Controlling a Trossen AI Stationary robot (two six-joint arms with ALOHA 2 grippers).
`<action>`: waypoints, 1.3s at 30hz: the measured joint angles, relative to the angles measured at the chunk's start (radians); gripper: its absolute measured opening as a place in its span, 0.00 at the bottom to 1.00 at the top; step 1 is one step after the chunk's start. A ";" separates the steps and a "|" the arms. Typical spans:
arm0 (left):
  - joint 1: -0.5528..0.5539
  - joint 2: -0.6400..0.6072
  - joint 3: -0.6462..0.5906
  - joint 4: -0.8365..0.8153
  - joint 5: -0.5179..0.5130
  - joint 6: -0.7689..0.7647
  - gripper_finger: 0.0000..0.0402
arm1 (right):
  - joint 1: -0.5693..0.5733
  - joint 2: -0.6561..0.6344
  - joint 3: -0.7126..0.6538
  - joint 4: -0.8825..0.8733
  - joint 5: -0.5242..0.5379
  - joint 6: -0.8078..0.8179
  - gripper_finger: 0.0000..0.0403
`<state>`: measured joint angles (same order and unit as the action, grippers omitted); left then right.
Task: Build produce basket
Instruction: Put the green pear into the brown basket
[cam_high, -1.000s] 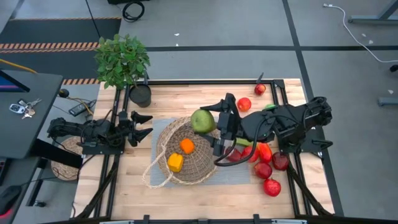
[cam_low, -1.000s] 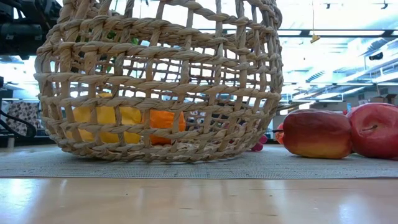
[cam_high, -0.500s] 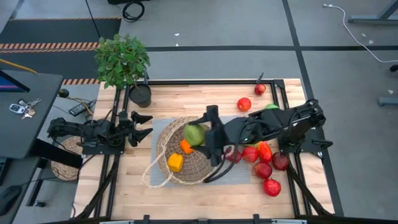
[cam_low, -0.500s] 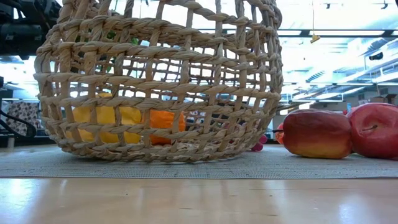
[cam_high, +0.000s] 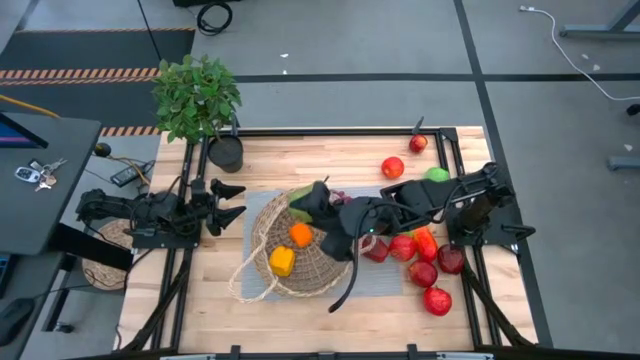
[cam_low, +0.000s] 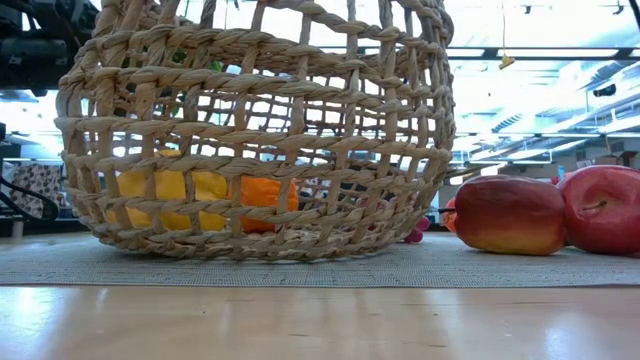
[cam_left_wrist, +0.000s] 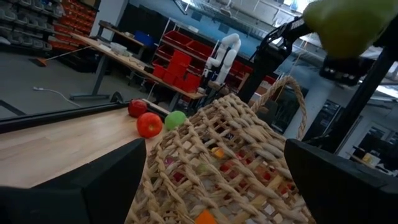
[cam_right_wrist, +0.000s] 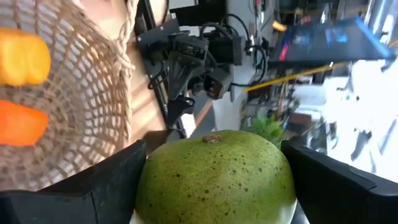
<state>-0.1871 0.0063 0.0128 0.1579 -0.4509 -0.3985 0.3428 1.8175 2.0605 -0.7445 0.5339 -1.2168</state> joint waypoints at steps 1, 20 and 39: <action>0.000 0.000 0.000 0.000 0.000 0.000 0.97 | -0.003 -0.001 0.000 0.002 0.000 -0.018 0.90; 0.000 0.000 0.000 0.001 0.000 0.000 0.97 | -0.003 -0.002 0.000 -0.021 0.026 -0.042 0.90; 0.000 0.000 0.000 0.001 0.000 0.000 0.97 | -0.102 -0.002 0.000 -0.023 -0.017 0.984 0.90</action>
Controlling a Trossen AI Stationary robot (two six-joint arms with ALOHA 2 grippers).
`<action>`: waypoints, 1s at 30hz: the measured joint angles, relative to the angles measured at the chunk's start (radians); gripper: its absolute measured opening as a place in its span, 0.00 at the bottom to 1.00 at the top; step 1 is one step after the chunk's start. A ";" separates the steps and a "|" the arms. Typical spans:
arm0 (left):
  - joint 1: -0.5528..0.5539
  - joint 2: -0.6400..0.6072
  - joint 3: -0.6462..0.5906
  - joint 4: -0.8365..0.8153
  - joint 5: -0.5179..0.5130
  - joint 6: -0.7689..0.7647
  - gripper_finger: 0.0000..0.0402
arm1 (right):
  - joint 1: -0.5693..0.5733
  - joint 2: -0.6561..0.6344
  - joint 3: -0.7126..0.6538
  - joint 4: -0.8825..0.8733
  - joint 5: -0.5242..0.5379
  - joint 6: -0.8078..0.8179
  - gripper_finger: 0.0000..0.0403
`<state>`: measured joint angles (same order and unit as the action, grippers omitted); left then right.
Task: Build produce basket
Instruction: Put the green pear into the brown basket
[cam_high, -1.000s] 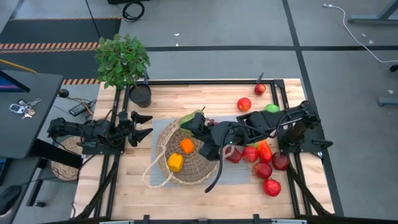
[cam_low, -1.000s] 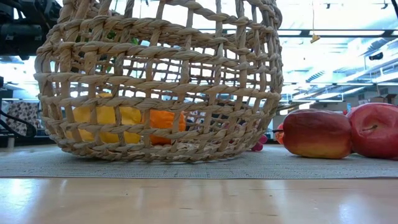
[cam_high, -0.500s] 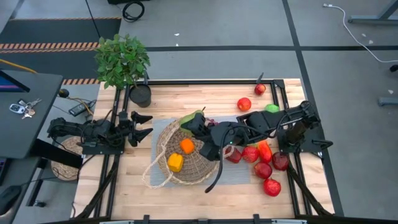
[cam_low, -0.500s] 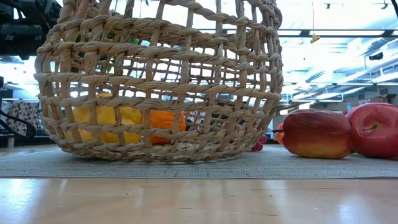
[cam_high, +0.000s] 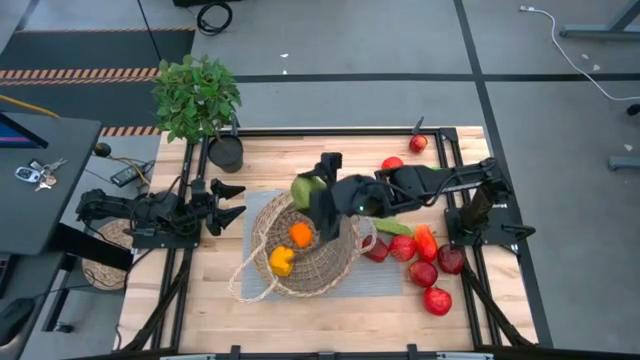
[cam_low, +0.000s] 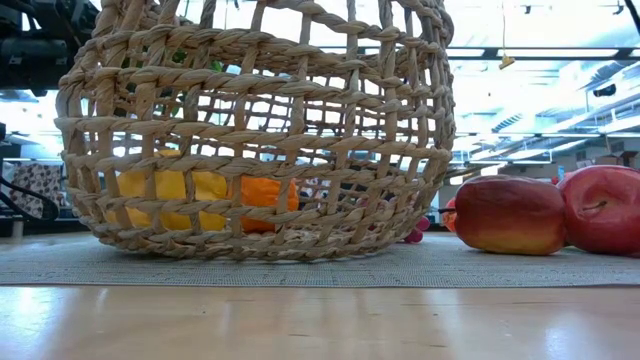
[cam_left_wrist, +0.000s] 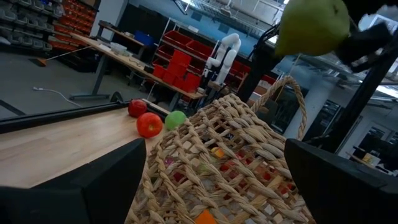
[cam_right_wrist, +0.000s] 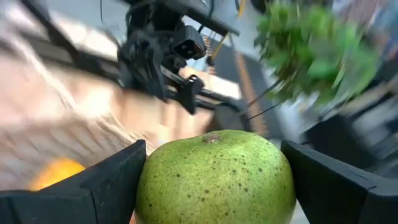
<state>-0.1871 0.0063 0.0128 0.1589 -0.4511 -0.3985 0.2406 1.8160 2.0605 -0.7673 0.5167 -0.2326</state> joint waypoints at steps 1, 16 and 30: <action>0.000 0.000 0.000 0.000 0.000 0.000 0.97 | -0.008 0.000 0.000 0.000 -0.025 0.088 0.90; 0.000 0.000 0.000 0.000 0.000 0.000 0.97 | -0.069 -0.004 -0.057 -0.004 -0.327 0.686 0.90; 0.000 0.000 0.000 0.000 0.000 0.000 0.97 | 0.043 0.000 -0.273 0.112 -0.292 0.587 0.90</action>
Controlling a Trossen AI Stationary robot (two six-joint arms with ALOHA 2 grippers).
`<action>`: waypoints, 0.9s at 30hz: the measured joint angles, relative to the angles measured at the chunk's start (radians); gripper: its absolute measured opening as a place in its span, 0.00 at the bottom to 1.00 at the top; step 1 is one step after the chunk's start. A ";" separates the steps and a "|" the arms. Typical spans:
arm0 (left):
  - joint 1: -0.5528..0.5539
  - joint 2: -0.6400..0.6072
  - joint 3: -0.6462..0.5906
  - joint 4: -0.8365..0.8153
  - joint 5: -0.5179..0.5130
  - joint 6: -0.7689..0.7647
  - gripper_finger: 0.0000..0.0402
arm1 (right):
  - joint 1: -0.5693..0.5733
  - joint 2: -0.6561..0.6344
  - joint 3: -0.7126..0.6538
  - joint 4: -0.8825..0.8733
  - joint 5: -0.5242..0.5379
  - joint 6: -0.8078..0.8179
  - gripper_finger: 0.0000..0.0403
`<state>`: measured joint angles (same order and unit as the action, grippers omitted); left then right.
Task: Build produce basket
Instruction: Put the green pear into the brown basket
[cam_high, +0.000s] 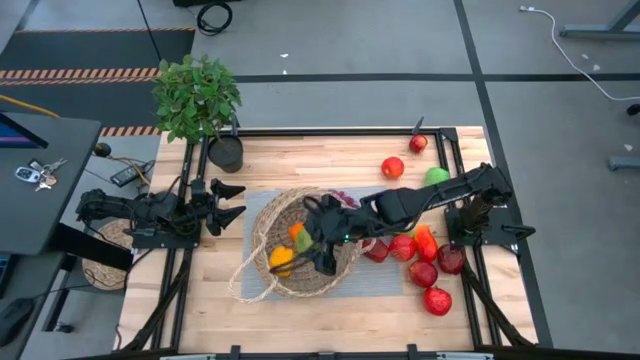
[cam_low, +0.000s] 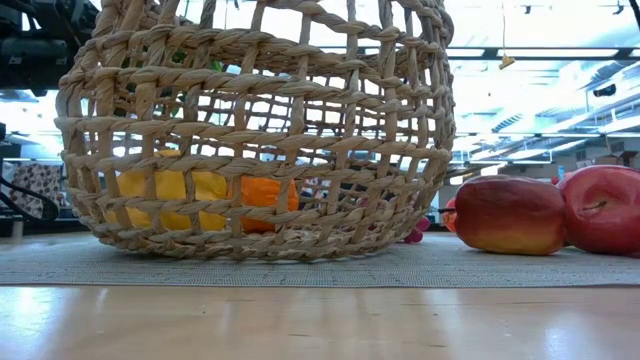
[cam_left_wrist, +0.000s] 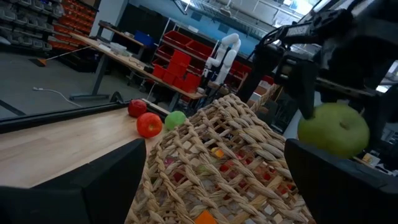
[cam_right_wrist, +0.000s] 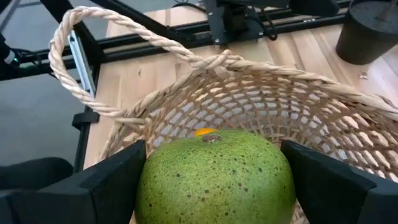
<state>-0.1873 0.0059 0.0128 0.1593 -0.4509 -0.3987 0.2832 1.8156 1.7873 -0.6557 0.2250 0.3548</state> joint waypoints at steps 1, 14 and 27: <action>0.000 0.000 0.000 0.000 0.000 0.000 0.97 | 0.003 0.005 -0.003 0.007 0.008 0.000 0.90; 0.000 0.000 0.000 -0.002 0.000 0.000 0.97 | 0.013 0.216 0.042 0.030 -0.147 -0.204 0.90; 0.000 0.002 0.000 -0.001 0.000 0.000 0.97 | -0.012 0.227 0.042 0.008 -0.166 -0.220 0.98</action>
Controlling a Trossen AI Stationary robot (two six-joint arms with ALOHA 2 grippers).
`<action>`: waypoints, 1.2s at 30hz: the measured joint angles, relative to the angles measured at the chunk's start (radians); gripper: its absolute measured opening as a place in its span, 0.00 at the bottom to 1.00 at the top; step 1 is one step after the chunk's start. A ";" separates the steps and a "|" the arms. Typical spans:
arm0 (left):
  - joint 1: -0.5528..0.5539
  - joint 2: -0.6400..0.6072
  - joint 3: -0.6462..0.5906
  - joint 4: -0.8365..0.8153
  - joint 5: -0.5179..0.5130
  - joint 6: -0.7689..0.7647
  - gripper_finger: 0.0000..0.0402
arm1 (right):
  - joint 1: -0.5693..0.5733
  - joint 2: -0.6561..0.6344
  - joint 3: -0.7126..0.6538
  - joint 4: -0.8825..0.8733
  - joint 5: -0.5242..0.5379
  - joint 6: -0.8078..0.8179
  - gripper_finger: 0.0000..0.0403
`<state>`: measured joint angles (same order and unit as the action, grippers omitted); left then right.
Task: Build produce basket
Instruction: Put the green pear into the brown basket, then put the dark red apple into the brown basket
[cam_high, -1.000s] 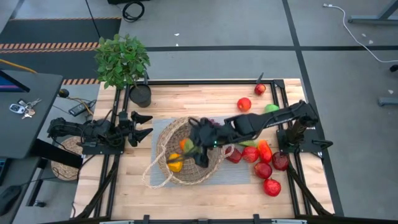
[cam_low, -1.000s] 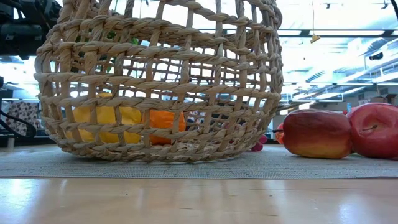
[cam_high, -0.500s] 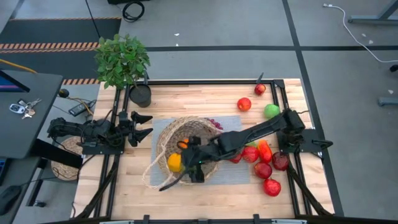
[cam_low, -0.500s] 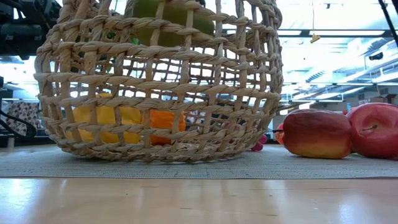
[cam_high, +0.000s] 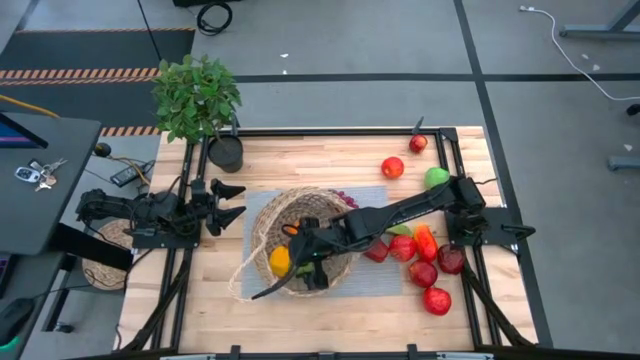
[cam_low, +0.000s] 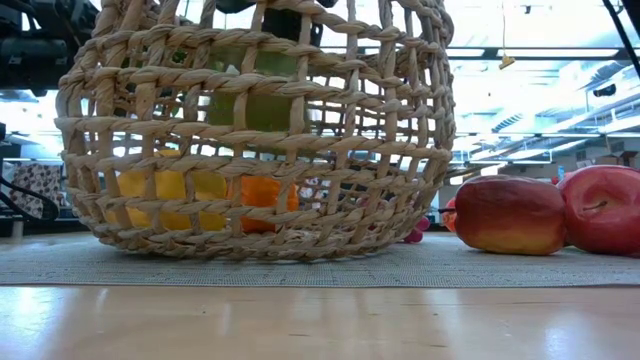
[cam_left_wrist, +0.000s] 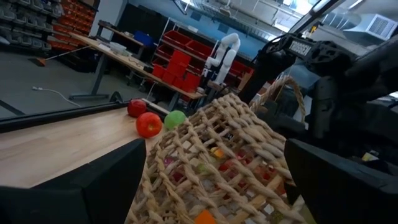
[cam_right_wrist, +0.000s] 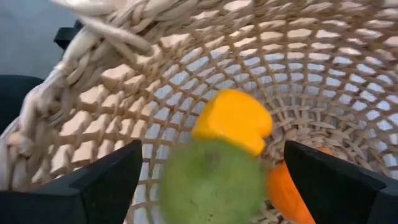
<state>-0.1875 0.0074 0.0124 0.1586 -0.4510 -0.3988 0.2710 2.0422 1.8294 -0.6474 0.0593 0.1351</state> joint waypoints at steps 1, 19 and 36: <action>0.000 0.000 0.000 -0.001 0.001 0.000 0.97 | -0.001 0.000 0.000 0.000 0.000 0.000 0.97; 0.000 -0.001 0.000 -0.006 0.000 0.000 0.97 | -0.001 -0.157 0.286 -0.308 0.303 -0.089 0.97; 0.000 -0.001 0.000 -0.007 0.000 0.000 0.97 | -0.085 -0.683 -0.178 -0.523 0.616 0.197 0.97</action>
<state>-0.1872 0.0063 0.0124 0.1516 -0.4507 -0.3986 0.1863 1.3588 1.6510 -1.1706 0.6751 0.3324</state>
